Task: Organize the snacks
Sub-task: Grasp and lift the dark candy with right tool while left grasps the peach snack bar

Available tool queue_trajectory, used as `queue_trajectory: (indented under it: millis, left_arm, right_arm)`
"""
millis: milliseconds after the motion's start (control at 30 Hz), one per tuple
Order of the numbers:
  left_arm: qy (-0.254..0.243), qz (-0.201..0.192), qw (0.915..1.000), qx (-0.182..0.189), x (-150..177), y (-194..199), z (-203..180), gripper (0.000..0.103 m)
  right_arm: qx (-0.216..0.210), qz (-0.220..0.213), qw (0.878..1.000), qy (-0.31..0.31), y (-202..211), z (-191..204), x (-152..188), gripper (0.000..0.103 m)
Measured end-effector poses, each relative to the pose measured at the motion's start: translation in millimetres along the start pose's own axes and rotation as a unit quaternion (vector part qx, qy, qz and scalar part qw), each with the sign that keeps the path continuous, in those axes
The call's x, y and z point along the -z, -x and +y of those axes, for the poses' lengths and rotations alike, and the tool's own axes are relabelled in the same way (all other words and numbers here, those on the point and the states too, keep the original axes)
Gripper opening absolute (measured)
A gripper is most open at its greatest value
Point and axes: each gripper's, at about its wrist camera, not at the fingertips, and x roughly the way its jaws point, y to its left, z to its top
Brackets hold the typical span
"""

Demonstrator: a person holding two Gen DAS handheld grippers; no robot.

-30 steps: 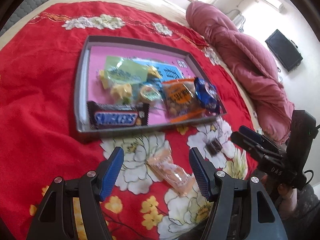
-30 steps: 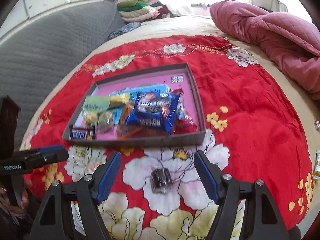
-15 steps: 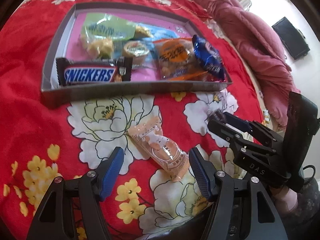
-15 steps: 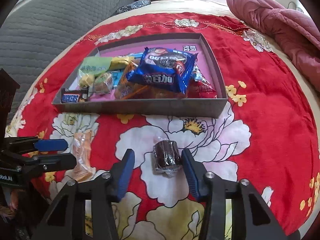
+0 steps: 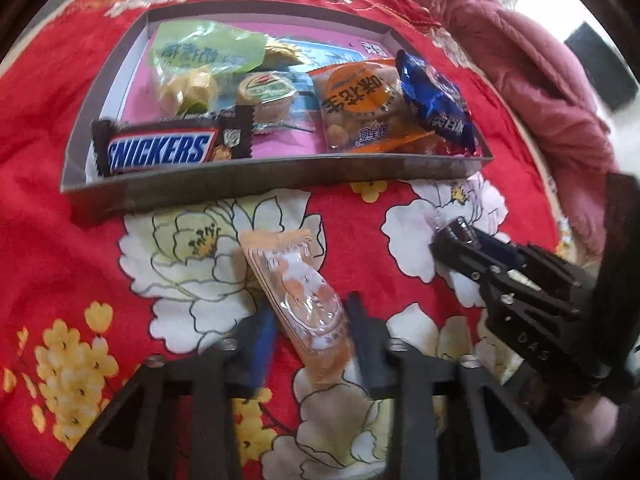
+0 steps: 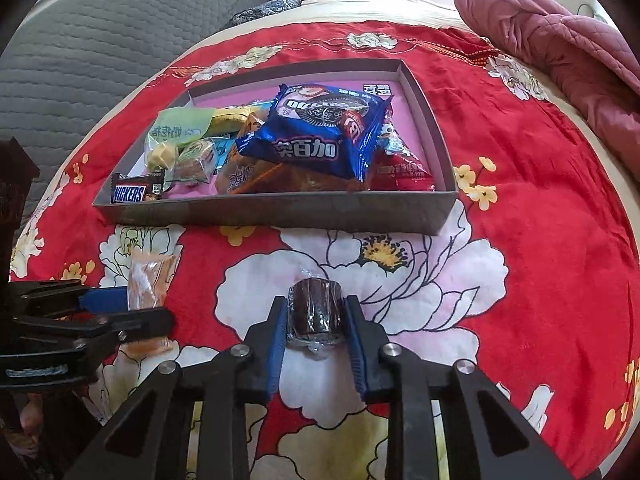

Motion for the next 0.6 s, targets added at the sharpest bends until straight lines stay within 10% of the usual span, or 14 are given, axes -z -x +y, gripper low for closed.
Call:
queue_trajectory:
  millis: [600]
  left_arm:
    - [0.005, -0.078, 0.9962, 0.038, -12, 54, 15, 0.024]
  right_arm:
    - [-0.062, -0.047, 0.997, -0.024, 36, 8, -11, 0.028]
